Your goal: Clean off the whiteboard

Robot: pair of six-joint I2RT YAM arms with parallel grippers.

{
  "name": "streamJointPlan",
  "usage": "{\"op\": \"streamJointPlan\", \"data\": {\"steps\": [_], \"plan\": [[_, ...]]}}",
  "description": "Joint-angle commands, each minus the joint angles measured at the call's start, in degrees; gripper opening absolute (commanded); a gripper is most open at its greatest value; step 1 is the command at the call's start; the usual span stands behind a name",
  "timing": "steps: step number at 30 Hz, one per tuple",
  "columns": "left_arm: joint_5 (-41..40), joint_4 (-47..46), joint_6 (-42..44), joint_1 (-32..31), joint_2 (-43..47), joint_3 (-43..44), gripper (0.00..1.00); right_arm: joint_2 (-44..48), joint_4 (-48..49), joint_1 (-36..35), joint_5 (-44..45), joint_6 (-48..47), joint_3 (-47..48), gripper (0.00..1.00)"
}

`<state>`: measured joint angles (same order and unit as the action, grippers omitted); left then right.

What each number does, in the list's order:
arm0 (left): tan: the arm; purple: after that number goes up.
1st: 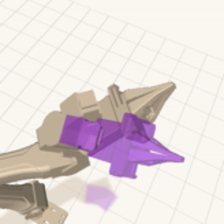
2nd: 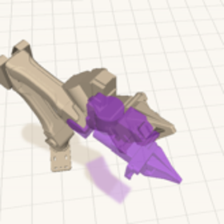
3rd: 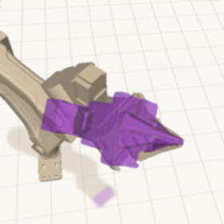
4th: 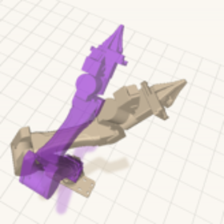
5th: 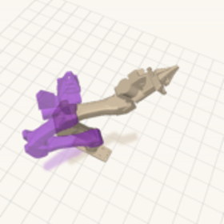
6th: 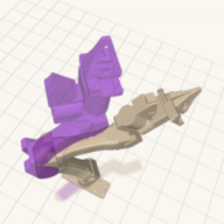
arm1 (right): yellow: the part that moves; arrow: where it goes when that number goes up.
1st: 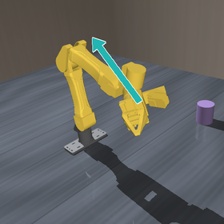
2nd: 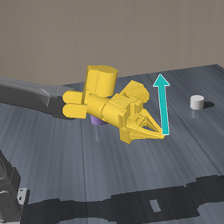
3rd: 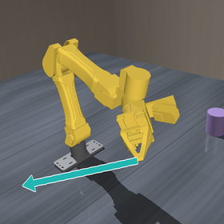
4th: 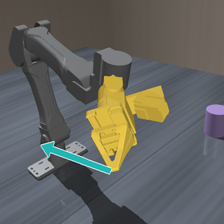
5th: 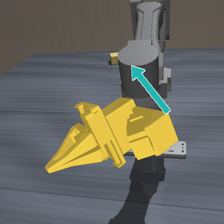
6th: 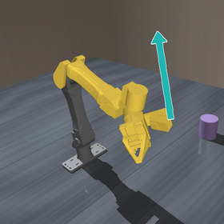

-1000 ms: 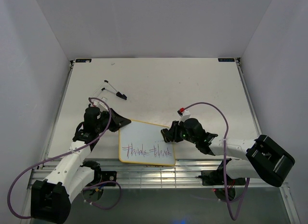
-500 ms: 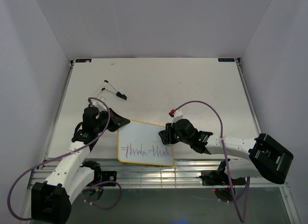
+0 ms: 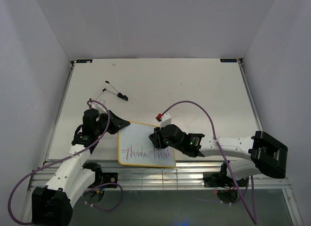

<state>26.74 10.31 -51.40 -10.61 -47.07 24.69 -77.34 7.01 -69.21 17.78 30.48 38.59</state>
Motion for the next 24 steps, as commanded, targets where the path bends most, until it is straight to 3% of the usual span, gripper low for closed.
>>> {"op": "streamJointPlan", "data": {"steps": [1, 8, 15, 24], "plan": [[-8.28, -2.84, 1.65, -0.99, 0.22, 0.45, 0.0, -1.15, 0.85, -3.92, -6.13, 5.91, -2.63, 0.34], [-8.37, -2.31, 2.35, -0.99, -0.04, 0.63, 0.0, 1.93, -12.61, 1.35, 5.33, 10.65, -10.1, 0.35], [-8.55, -2.31, 2.18, -1.08, -0.21, 0.1, 0.0, 0.79, -13.59, 8.12, 6.04, 10.83, -14.68, 0.35], [-9.43, -1.6, 2.35, -1.08, 0.31, 0.1, 0.0, -5.01, -16.23, 9.44, 7.62, 11.62, -11.87, 0.36]]}}
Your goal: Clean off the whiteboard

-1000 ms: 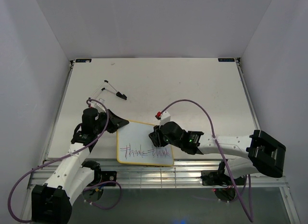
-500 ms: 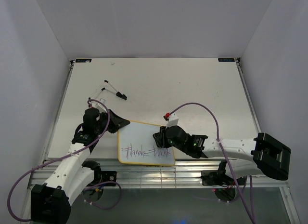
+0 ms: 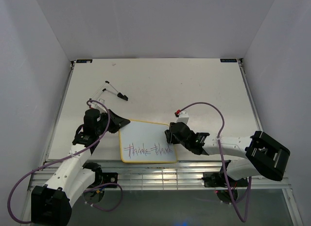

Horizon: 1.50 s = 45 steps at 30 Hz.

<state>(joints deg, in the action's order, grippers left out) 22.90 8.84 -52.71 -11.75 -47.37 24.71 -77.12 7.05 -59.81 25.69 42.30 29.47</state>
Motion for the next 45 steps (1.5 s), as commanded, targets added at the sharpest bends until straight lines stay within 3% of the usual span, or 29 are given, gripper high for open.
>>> {"op": "streamJointPlan", "data": {"steps": [1, 9, 25, 28, 30, 34, 41, 45], "plan": [[-5.67, -0.14, 3.58, 0.15, 0.62, -0.01, 0.0, -6.01, -17.15, 0.05, 0.32, -0.12, -1.89, 0.36], [-6.55, 0.47, 3.75, 0.15, 0.79, -0.01, 0.0, -5.67, -20.93, 0.31, 4.19, -0.64, 0.5, 0.36], [-6.2, 0.66, 3.84, 0.06, -0.09, 0.96, 0.0, -4.09, -21.82, 1.2, 0.15, -7.66, 3.04, 0.34], [-5.49, -1.01, 2.53, 0.15, -0.09, -0.62, 0.0, -1.9, -14.98, -1.09, -7.3, -12.74, 3.66, 0.34], [-5.06, -1.98, 1.3, 0.06, -0.17, -1.59, 0.0, -0.75, -6.23, -2.41, -18.1, -14.52, 3.57, 0.34], [-4.96, -4.62, -0.64, 0.06, 0.0, -4.05, 0.0, -1.18, 5.92, -7.06, -31.12, -12.52, 4.8, 0.33], [-6.02, -4.89, -1.34, 0.06, 0.44, -4.58, 0.0, -7.68, 8.33, -14.71, -32.9, -10.49, 14.99, 0.33], [-7.25, -4.89, -2.13, 0.06, 0.97, -4.85, 0.0, -9.45, 6.14, -18.23, -29.4, -7.25, 19.47, 0.32]]}}
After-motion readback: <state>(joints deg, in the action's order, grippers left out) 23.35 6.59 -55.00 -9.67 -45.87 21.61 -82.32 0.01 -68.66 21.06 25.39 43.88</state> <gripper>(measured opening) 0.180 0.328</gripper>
